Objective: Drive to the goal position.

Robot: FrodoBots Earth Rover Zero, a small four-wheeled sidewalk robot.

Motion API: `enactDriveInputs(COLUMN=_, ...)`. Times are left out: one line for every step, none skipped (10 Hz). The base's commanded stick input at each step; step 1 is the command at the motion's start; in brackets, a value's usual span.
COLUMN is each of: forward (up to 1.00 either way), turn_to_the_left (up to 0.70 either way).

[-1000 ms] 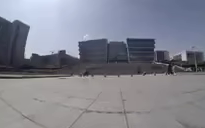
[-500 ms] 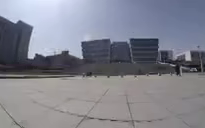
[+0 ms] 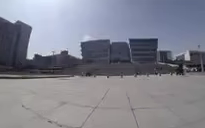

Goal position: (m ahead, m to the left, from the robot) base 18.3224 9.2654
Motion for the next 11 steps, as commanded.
enactDriveInputs(forward=0.7, turn_to_the_left=0.0)
enactDriveInputs(forward=0.7, turn_to_the_left=0.0)
enactDriveInputs(forward=0.7, turn_to_the_left=0.0)
enactDriveInputs(forward=0.7, turn_to_the_left=0.0)
enactDriveInputs(forward=0.7, turn_to_the_left=0.0)
enactDriveInputs(forward=0.7, turn_to_the_left=0.0)
enactDriveInputs(forward=0.7, turn_to_the_left=0.0)
enactDriveInputs(forward=0.7, turn_to_the_left=0.0)
enactDriveInputs(forward=0.7, turn_to_the_left=0.0)
enactDriveInputs(forward=0.7, turn_to_the_left=0.0)
enactDriveInputs(forward=0.7, turn_to_the_left=0.0)
